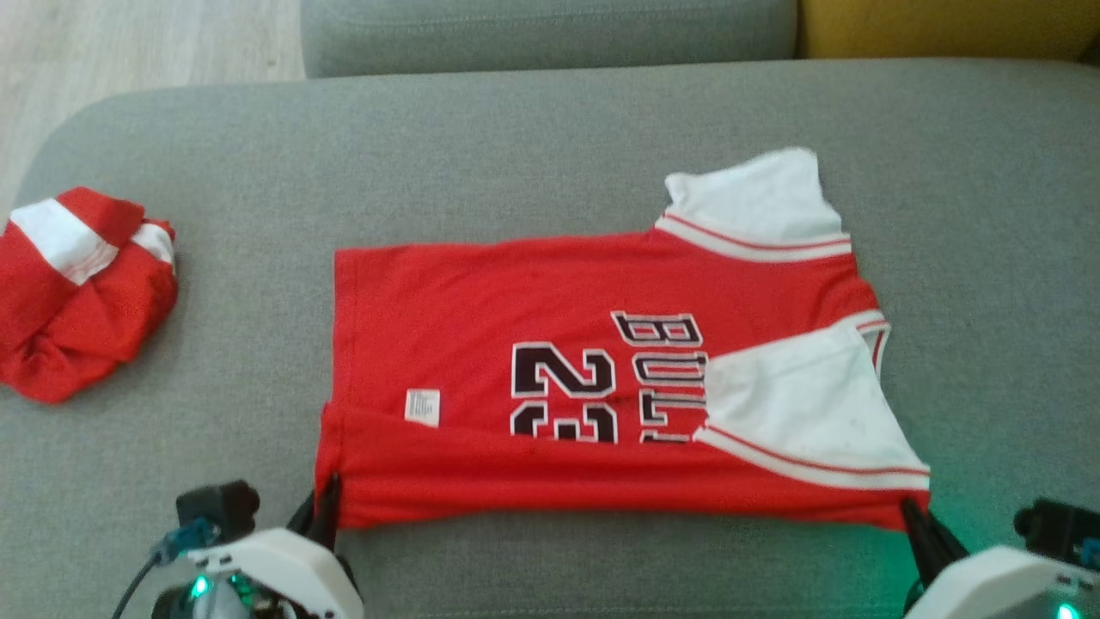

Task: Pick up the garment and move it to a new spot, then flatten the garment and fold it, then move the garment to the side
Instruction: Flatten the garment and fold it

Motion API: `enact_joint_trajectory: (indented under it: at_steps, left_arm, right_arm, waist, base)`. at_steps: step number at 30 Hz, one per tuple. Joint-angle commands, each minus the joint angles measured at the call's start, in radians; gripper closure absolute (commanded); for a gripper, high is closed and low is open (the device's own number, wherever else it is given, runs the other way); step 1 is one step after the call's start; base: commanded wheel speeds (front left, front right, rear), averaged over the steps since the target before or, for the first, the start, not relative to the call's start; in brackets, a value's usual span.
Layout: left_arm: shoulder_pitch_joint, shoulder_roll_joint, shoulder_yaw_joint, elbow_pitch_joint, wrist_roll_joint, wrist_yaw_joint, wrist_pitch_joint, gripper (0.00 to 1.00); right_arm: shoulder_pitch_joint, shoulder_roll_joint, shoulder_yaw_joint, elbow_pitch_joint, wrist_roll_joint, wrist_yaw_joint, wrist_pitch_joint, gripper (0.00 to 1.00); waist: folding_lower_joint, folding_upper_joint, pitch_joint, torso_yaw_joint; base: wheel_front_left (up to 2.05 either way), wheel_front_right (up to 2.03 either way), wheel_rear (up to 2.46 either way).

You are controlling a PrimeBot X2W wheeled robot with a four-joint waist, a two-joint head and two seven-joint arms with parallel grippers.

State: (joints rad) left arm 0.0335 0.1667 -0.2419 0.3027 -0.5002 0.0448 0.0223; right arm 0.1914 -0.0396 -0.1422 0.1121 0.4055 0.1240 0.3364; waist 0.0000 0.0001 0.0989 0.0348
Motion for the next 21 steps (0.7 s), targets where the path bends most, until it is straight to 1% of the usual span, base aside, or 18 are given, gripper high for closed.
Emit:
enact_joint_trajectory:
  at_steps: [1, 3, 4, 5, 6, 9, 12, 15, 18, 21]
  left_arm:
    - [-0.018, 0.024, 0.043, -0.033, -0.011, 0.008, 0.000, 1.00]
    - [-0.003, 0.022, 0.040, -0.041, -0.023, 0.007, 0.016, 1.00]
    - [0.001, 0.022, 0.040, -0.044, -0.023, 0.008, 0.018, 0.71]
    - [0.005, 0.024, 0.037, -0.045, -0.019, 0.013, 0.021, 0.02]
    - [0.007, 0.023, 0.037, -0.047, -0.020, 0.015, 0.020, 0.00]
    - [0.006, 0.026, 0.038, -0.070, 0.007, 0.039, -0.019, 0.00]
    - [-0.004, 0.027, 0.036, -0.113, 0.052, 0.070, -0.079, 0.00]
    - [-0.021, 0.034, 0.032, -0.165, 0.094, 0.088, -0.134, 0.00]
    - [-0.040, 0.041, 0.029, -0.216, 0.123, 0.101, -0.168, 0.00]
    - [-0.058, 0.047, 0.024, -0.253, 0.146, 0.112, -0.181, 0.00]
  right_arm:
    - [-0.014, -0.011, 0.010, -0.041, 0.007, 0.007, 0.002, 1.00]
    - [0.002, -0.011, 0.012, -0.044, 0.024, 0.007, 0.005, 1.00]
    - [0.006, -0.011, 0.014, -0.043, 0.030, 0.007, 0.005, 0.95]
    - [0.007, -0.011, 0.015, -0.044, 0.033, 0.007, 0.000, 0.40]
    - [0.005, -0.011, 0.015, -0.046, 0.025, 0.007, -0.007, 0.00]
    - [-0.021, -0.011, 0.025, -0.080, -0.003, 0.007, -0.059, 0.00]
    - [-0.054, -0.011, 0.047, -0.150, -0.078, 0.007, -0.139, 0.00]
    - [-0.081, -0.011, 0.067, -0.215, -0.137, 0.007, -0.194, 0.00]
    - [-0.105, -0.011, 0.093, -0.271, -0.170, 0.007, -0.225, 0.00]
    - [-0.117, -0.011, 0.111, -0.309, -0.182, 0.007, -0.223, 0.00]
  waist:
    - [0.0000, -0.0001, -0.006, 0.002]
    - [0.0000, -0.0001, -0.010, 0.001]
    - [0.0000, -0.0001, -0.012, 0.000]
    - [0.0000, -0.0001, -0.013, -0.001]
    - [0.0000, -0.0001, -0.014, -0.002]
    - [0.0000, -0.0001, -0.017, -0.007]
    - [0.0000, -0.0001, -0.021, -0.010]
    - [0.0000, -0.0001, -0.026, -0.009]
    - [0.0000, -0.0001, -0.029, -0.010]
    - [0.0000, -0.0001, -0.030, -0.010]
  base:
    - [0.00, 0.00, 0.00]
    - [0.00, 0.00, 0.00]
    - [0.00, 0.00, 0.00]
    - [0.00, 0.00, 0.00]
    - [0.00, 0.00, 0.00]
    - [0.00, 0.00, 0.00]
    - [0.00, 0.00, 0.00]
    - [0.00, 0.00, 0.00]
    - [0.00, 0.00, 0.00]
    - [0.00, 0.00, 0.00]
